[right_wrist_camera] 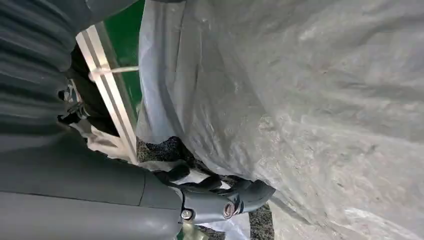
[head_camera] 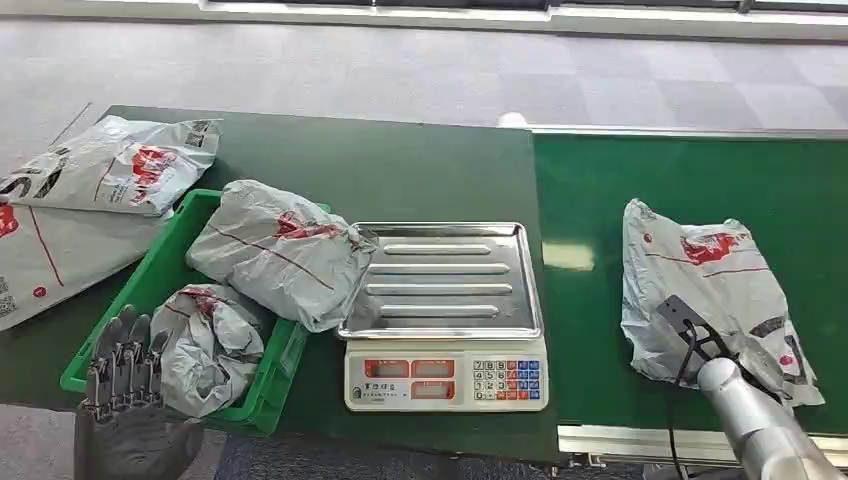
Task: Moved the parcel from conveyor to table for the left to box.
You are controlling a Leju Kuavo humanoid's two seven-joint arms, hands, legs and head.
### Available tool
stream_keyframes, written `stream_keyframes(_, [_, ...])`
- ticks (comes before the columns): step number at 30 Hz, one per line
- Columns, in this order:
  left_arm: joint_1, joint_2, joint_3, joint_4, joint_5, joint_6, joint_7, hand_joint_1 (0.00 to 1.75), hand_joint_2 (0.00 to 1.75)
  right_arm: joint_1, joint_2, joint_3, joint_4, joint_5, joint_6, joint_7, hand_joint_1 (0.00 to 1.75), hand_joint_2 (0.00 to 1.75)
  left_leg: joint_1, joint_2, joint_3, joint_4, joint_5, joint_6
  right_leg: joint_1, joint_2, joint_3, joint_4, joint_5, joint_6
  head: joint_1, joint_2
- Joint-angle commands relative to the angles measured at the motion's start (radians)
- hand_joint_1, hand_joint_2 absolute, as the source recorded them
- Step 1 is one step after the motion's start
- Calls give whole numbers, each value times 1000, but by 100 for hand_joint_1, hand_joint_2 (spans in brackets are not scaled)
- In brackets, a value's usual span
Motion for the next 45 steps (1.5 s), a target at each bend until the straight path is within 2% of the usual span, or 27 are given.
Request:
stream_keyframes(1, [-7,-1,23,60,6,-24,-7,0,175,-6,47,-99,99,-63,17,-95,175,175,0,-1,1,-2,2,1,1,-1,2,-4,2,-1,0,0])
stream_keyframes(4, [7,-6,34,49,6,-29,-8,0,175,-15,64,-103,87,-58,-44,-117,175,175,1,2,2,-2,1,1,1,2,4,-4,2,-1,0,0])
stream_keyframes(6, [13,-15,40,45,5,-34,-7,0,175,-22,76,-116,53,-61,-145,-157,175,175,0,3,2,-1,1,1,0,3,3,-2,2,0,0,0])
stream_keyframes(9, [11,-21,42,44,2,-38,-6,0,175,-29,81,-126,33,-67,-174,-173,175,175,0,3,1,-1,1,1,0,3,2,-2,2,0,0,0])
stream_keyframes(13, [8,-31,52,50,-4,-47,-3,0,175,-20,101,-163,-53,-112,-256,-282,175,175,0,4,0,-1,1,1,0,4,2,-2,3,0,0,0])
stream_keyframes(18, [3,-20,47,67,-4,-49,-6,0,175,2,117,-159,-167,-160,-234,-327,175,175,-1,5,1,-2,2,1,0,5,1,-2,3,0,0,0])
stream_keyframes(19, [1,-17,48,74,-2,-51,-13,0,175,28,132,-177,-249,-262,-173,-398,175,175,-1,4,1,-2,2,1,0,5,1,-1,3,0,0,0])
stream_keyframes(21, [-2,-19,53,81,-2,-52,-19,0,175,76,156,-165,-402,-362,-138,-487,175,175,0,5,0,-2,2,1,0,5,0,-2,4,-1,0,0])
stream_keyframes(22, [-3,-23,56,83,-5,-55,-24,0,175,122,166,-131,-542,-391,-150,-483,175,175,0,4,0,-2,2,1,0,4,0,-1,3,0,0,0])
stream_keyframes(24, [-3,-25,56,83,-6,-56,-25,0,175,145,163,-104,-609,-402,-150,-430,175,175,0,5,-1,-2,2,1,0,5,-1,-1,3,0,0,0])
stream_keyframes(25, [-4,-25,55,83,-17,-57,-31,0,175,168,172,-90,-689,-444,-200,-531,175,175,-1,3,-2,-1,2,1,-1,3,-1,0,2,0,0,0])
stream_keyframes(28, [-8,-60,56,99,-57,-54,-47,0,175,269,215,25,-1020,-431,-351,-687,175,175,0,5,-1,-2,1,0,0,5,-2,-1,3,-1,0,0])
stream_keyframes(30, [-23,-60,59,118,-65,-51,-56,0,175,320,196,130,-1173,-398,-420,-725,175,175,-1,4,-3,-1,1,0,0,4,-3,1,2,0,0,0])
stream_keyframes(32, [-44,-54,69,145,-68,-56,-69,0,175,364,148,280,-1289,-276,-444,-712,175,175,-1,5,-3,-2,1,0,-1,5,-3,1,2,-1,0,0])
stream_keyframes(35, [-73,-36,74,188,-68,-84,-89,0,175,331,96,494,-1294,-113,-375,-655,175,175,0,3,-2,-3,2,-1,0,3,-2,-1,2,-2,0,0])
stream_keyframes(38, [-98,-43,86,217,-70,-117,-100,0,175,251,90,657,-1206,32,-328,-597,175,175,0,5,-3,-2,1,0,0,5,-3,0,1,-2,0,0])
stream_keyframes(40, [-98,-46,86,215,-70,-119,-100,0,175,242,101,672,-1185,41,-333,-587,175,175,1,8,-1,-4,2,-1,1,8,-3,-1,3,-2,0,0])
stream_keyframes(45, [-93,-47,86,209,-71,-123,-100,0,175,238,83,673,-1189,37,-341,-585,175,175,1,2,-3,-2,2,0,1,1,-3,-1,1,-2,0,0])
